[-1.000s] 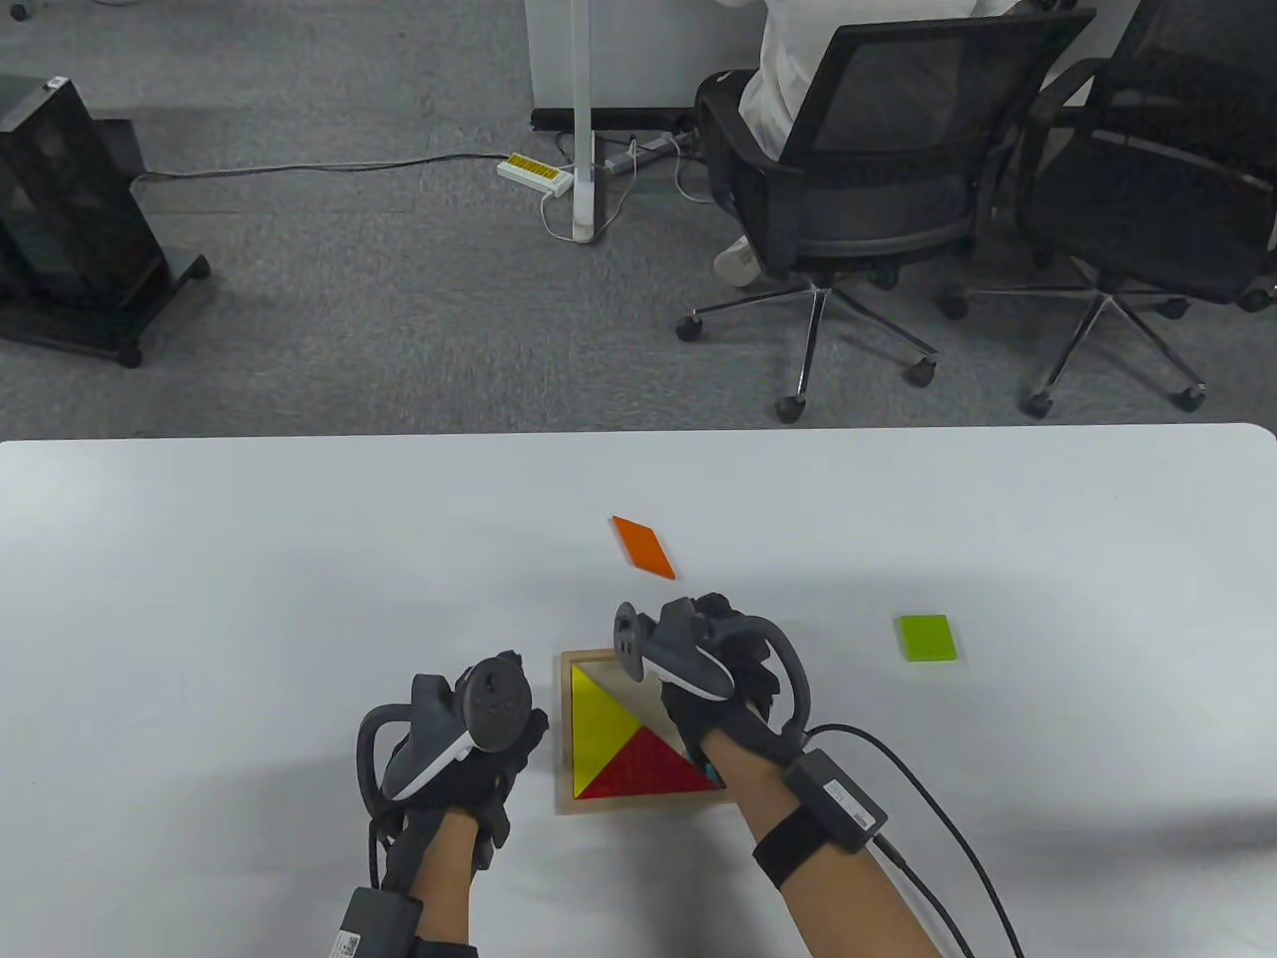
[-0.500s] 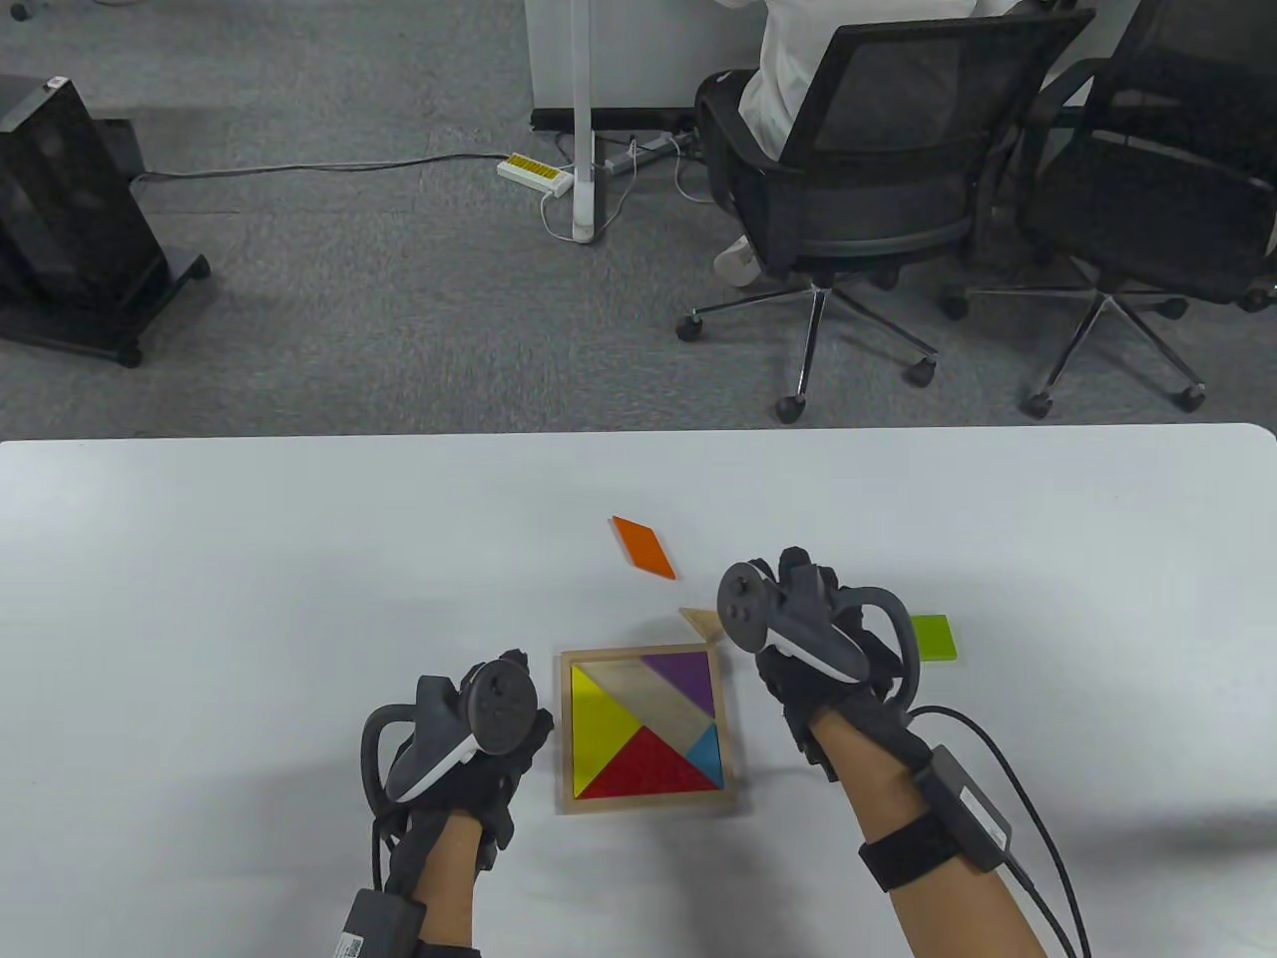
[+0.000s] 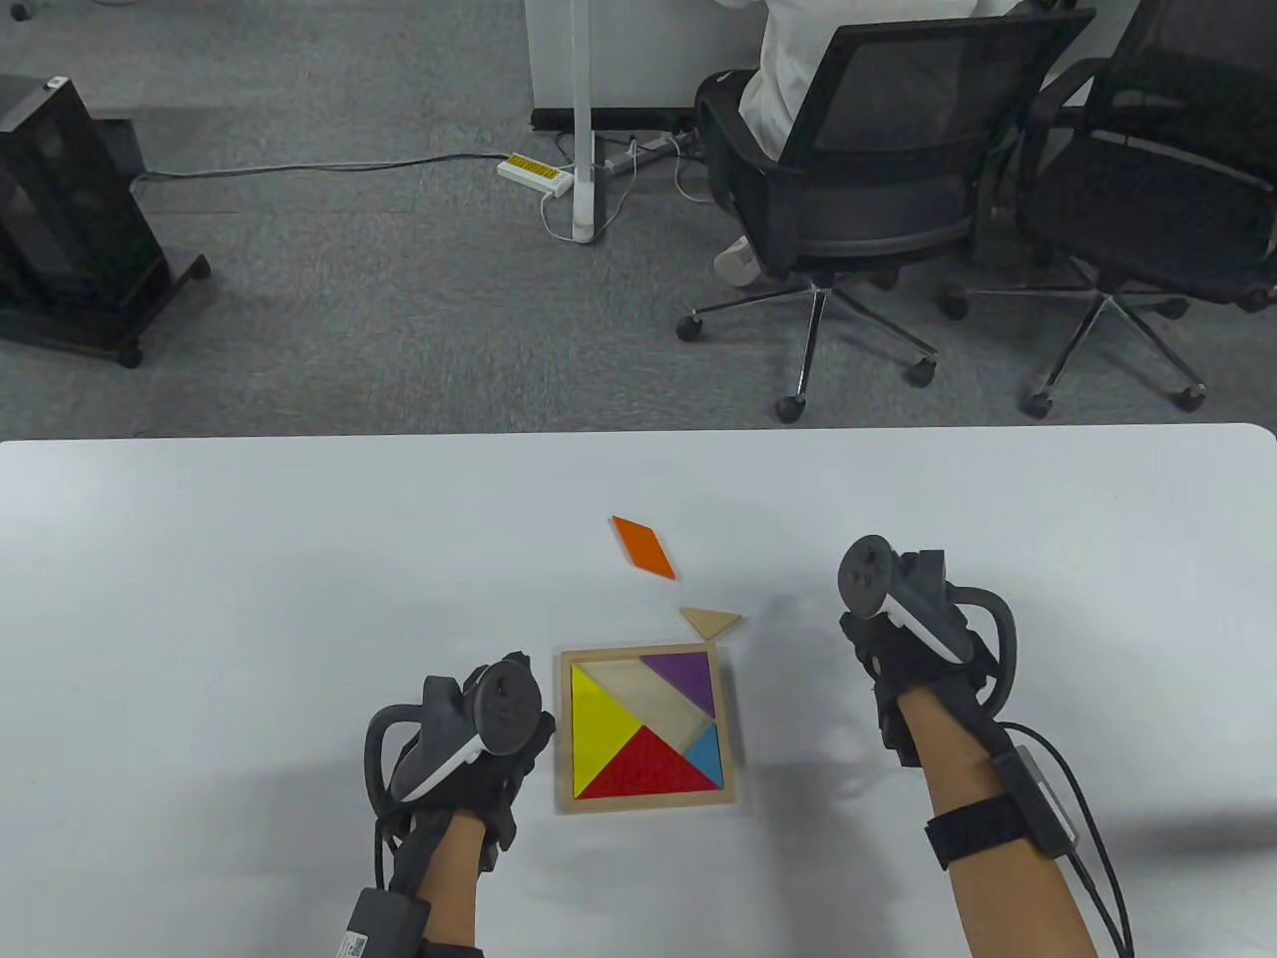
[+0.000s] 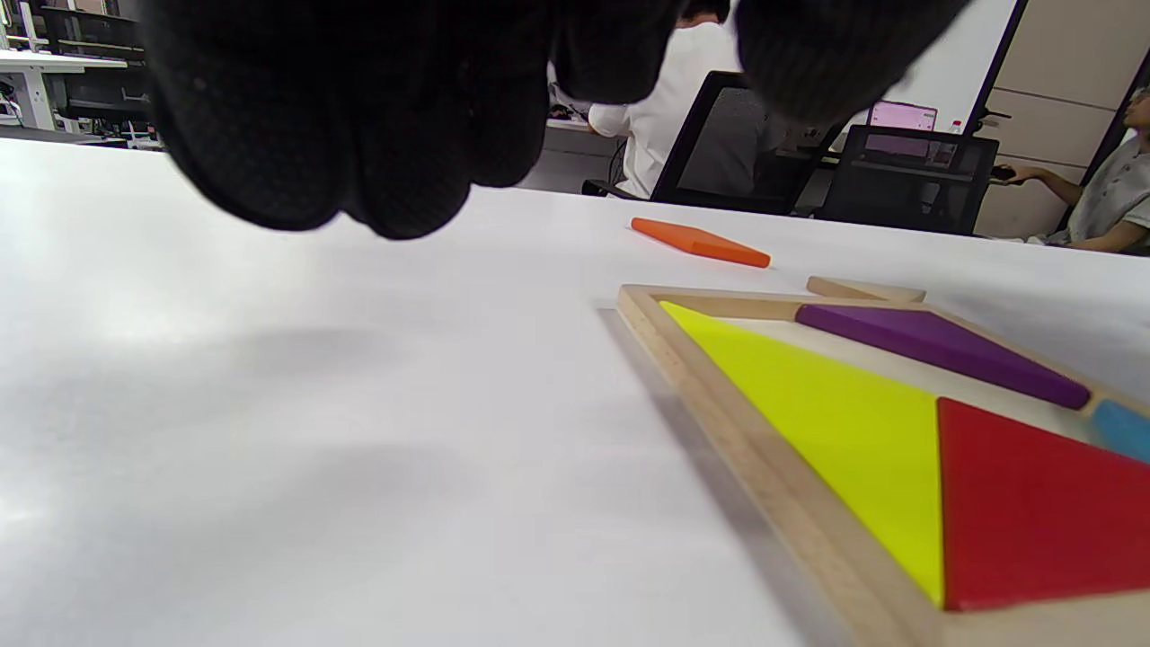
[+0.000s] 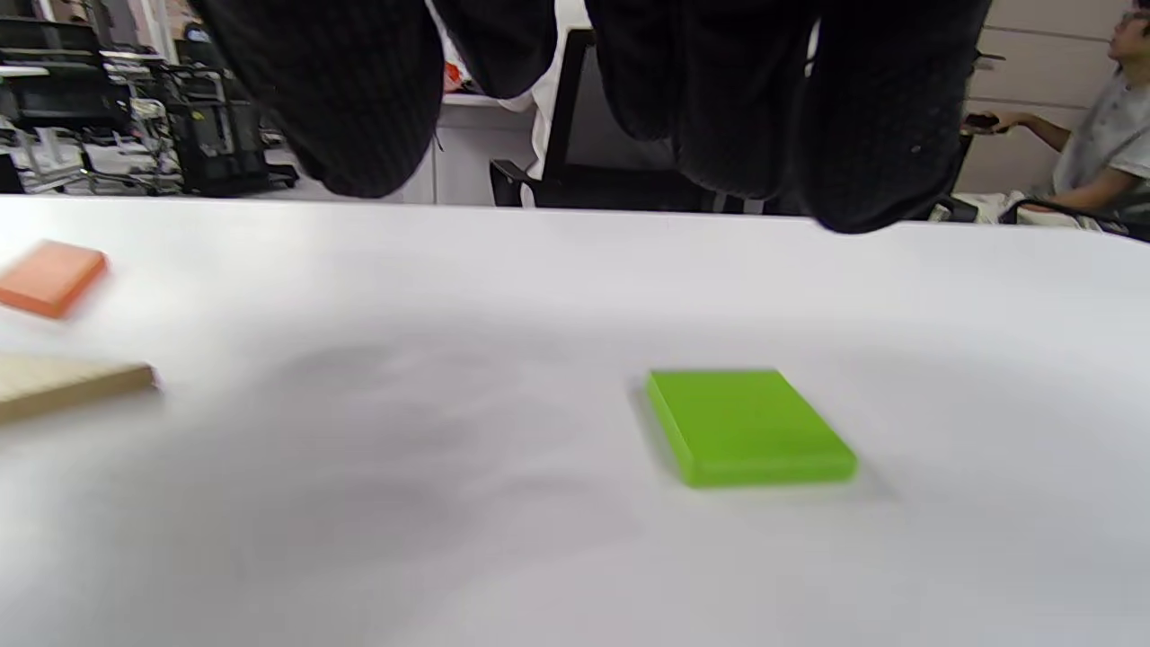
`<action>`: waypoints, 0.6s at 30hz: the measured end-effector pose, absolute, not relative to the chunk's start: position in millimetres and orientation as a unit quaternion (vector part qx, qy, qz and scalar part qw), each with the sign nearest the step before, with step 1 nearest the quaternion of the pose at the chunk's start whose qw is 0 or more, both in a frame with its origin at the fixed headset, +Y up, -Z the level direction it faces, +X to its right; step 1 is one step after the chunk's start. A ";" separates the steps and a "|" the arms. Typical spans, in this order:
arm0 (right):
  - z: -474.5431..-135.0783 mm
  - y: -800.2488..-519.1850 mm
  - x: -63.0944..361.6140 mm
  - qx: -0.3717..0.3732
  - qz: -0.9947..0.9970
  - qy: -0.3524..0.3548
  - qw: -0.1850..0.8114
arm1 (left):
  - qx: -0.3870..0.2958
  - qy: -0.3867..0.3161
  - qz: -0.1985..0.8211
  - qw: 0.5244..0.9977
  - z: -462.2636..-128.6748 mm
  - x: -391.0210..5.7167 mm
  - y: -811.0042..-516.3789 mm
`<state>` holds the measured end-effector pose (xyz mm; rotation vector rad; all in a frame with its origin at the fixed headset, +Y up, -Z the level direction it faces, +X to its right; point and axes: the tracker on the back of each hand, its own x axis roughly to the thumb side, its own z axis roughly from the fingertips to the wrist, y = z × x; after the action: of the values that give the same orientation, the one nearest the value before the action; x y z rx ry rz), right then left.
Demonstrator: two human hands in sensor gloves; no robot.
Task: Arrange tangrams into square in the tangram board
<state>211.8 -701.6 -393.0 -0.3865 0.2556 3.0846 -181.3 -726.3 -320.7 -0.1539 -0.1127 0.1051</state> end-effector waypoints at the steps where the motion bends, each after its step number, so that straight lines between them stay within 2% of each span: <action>1: -394.8 -707.3 216.1 -0.129 0.988 0.088 0.009 | -0.078 -0.056 0.050 0.994 -321.6 -181.3 -727.7; 10: -410.4 -759.3 253.3 -0.182 0.973 0.141 -0.007 | -0.080 -0.064 0.045 0.994 -322.2 -176.5 -729.1; 18: -418.1 -772.1 259.0 -0.181 0.971 0.156 -0.004 | -0.086 -0.065 0.035 0.994 -322.7 -174.0 -730.7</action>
<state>259.0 -772.1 -418.1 -0.5706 0.4924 3.0580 -174.0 -730.7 -322.7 -0.1719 -0.1310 0.0693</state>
